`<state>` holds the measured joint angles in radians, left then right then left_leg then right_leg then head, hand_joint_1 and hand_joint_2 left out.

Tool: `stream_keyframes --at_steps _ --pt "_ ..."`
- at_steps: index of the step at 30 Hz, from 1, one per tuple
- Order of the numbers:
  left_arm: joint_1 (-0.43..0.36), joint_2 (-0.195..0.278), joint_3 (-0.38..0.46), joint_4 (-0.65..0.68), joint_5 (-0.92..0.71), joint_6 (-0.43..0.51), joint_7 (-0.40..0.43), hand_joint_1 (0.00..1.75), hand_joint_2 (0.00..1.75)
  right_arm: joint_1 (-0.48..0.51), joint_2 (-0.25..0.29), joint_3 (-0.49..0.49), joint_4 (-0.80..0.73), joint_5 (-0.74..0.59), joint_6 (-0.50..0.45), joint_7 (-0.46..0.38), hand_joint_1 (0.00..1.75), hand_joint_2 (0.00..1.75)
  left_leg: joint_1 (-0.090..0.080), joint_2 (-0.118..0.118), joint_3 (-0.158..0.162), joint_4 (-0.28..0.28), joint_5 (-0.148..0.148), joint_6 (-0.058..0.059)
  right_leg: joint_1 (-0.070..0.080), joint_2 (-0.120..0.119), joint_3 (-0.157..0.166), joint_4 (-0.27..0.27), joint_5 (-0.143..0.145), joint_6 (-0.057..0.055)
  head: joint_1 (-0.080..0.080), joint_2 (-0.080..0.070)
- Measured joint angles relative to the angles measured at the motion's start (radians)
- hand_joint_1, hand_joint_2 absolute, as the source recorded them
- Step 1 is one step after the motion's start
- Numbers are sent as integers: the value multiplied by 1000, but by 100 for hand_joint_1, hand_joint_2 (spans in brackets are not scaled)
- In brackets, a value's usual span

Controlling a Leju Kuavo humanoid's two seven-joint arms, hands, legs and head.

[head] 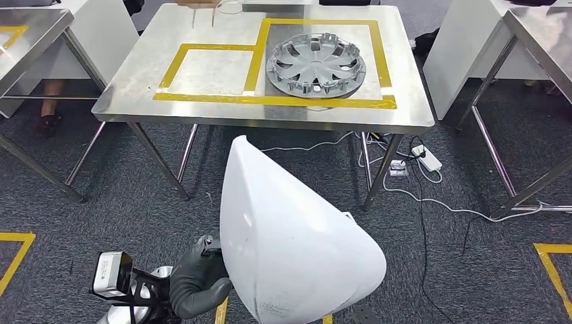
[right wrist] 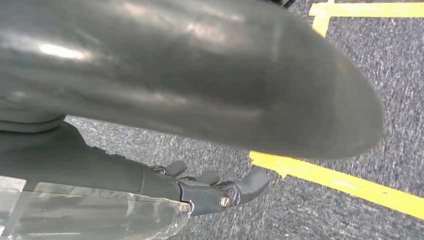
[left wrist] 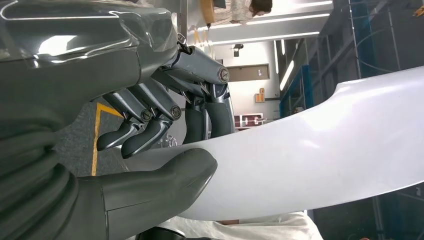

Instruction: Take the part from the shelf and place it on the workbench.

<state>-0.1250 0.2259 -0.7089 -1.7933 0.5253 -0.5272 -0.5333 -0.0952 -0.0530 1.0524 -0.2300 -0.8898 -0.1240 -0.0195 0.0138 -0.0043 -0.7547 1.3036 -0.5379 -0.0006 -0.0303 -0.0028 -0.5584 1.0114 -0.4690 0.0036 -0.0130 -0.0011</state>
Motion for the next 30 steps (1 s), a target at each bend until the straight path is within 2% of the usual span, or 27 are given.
stream_keyframes --at_steps 1,2,3,4,5,7,9,10,11,13,14,15,16,17,18,19,20,22,24,25,26,28,29,30 --pt "0 0 0 0 0 0 0 175 175 0 0 0 0 0 0 0 0 0 0 1 14 -43 36 3 0 0 7 0 -5 2 0 0" --pt "0 0 0 0 0 0 0 175 175 1 1 -1 0 0 0 0 0 0 0 2 45 -116 81 9 0 1 16 0 -11 4 0 0" --pt "0 0 0 0 1 -1 0 175 175 0 3 -1 0 0 1 0 0 0 -3 5 78 -187 114 16 1 1 24 -1 -17 7 1 0" --pt "-1 0 0 0 2 -2 0 175 175 0 4 -2 0 -1 1 -1 0 0 -7 7 105 -242 132 24 3 1 29 -2 -21 11 1 0" --pt "-2 1 0 0 3 -2 0 175 175 -1 5 -2 0 -1 1 -1 0 0 -12 8 121 -271 136 31 4 0 30 -4 -25 15 1 0" --pt "-3 1 0 -1 6 -3 0 175 175 -1 7 -2 0 -2 1 -2 0 0 -19 6 129 -284 126 42 6 -3 33 -11 -28 26 1 0" --pt "-3 1 0 -2 7 -3 0 175 175 -1 8 -3 0 -1 2 -2 0 0 -15 4 145 -304 128 53 5 -7 33 -4 -36 33 2 0" --pt "-4 0 0 -2 7 -3 0 175 175 -3 8 -3 0 -1 2 -3 0 0 -13 3 157 -316 129 58 6 -6 20 25 -47 32 3 0" --pt "-5 -1 -1 -3 8 -3 0 175 175 -3 8 -4 0 -1 2 -3 0 0 -10 3 167 -324 129 62 6 -4 -10 78 -66 28 5 0" --pt "-7 -3 -1 -3 8 -4 0 175 175 -3 6 -4 0 -1 2 -3 0 0 -13 -1 176 -326 122 68 6 -1 -100 222 -106 24 6 0" --pt "-7 -3 -2 -2 7 -4 0 175 175 -1 5 -4 0 -1 2 -3 0 0 -14 -4 179 -326 118 69 6 -1 -140 272 -112 27 6 0" --pt "-7 -4 -2 -2 7 -4 0 175 175 1 3 -4 0 -1 2 -3 0 0 -14 -8 184 -325 113 68 6 0 -161 286 -101 34 6 0" --pt "-6 -4 -2 -2 7 -4 0 175 175 2 2 -4 0 -1 2 -3 0 0 -14 -12 191 -325 107 65 5 -1 -159 254 -71 44 6 0" --pt "-6 -4 -2 -2 8 -4 0 175 175 2 0 -4 0 -1 2 -3 0 0 -13 -15 200 -323 99 62 4 -1 -137 185 -29 55 7 0" --pt "-6 -4 -2 -2 8 -4 0 175 175 2 -1 -4 0 -1 2 -3 0 0 -14 -17 207 -320 90 57 3 -1 -108 106 12 60 7 0" --pt "-7 -4 -2 -2 8 -4 0 175 175 1 -1 -4 0 -1 2 -3 0 0 -17 -18 213 -316 80 51 3 0 -80 41 42 59 7 0" --pt "-7 -4 -2 -2 8 -4 0 175 175 1 -1 -4 0 -1 2 -3 0 0 -19 -19 215 -312 71 46 4 0 -62 2 57 52 6 0" --pt "-7 -4 -2 -2 9 -4 0 175 175 2 0 -4 0 -1 2 -4 0 0 -20 -20 217 -308 59 37 9 1 -53 -11 55 31 4 0" --pt "-7 -4 -2 -3 9 -3 0 175 175 2 0 -5 0 -1 2 -6 0 0 -14 -16 215 -298 48 27 6 3 -48 -12 49 17 3 0" --pt "-7 -4 -1 -3 9 -3 -1 175 175 1 0 -6 0 -1 2 -7 0 0 -12 -13 204 -272 33 21 4 4 -43 -13 45 10 3 0" --pt "-7 -3 -1 -3 9 -3 -2 175 175 1 1 -7 0 0 2 -7 0 0 -10 -9 180 -222 10 14 2 4 -36 -13 41 4 2 0" --pt "-7 -2 -1 -3 9 -3 -3 175 175 2 1 -9 0 0 2 -8 0 0 -6 -3 99 -77 -42 4 4 4 -26 -13 32 -4 1 0" --pt "-6 -2 -1 -3 9 -3 -3 175 175 2 1 -10 0 0 2 -8 0 0 -5 -1 58 -17 -54 2 6 4 -20 -13 27 -6 1 0" --pt "-6 -1 -1 -2 9 -3 -3 175 175 3 2 -10 0 0 2 -8 0 0 -4 -1 34 6 -44 2 7 4 -13 -13 21 -6 1 0"
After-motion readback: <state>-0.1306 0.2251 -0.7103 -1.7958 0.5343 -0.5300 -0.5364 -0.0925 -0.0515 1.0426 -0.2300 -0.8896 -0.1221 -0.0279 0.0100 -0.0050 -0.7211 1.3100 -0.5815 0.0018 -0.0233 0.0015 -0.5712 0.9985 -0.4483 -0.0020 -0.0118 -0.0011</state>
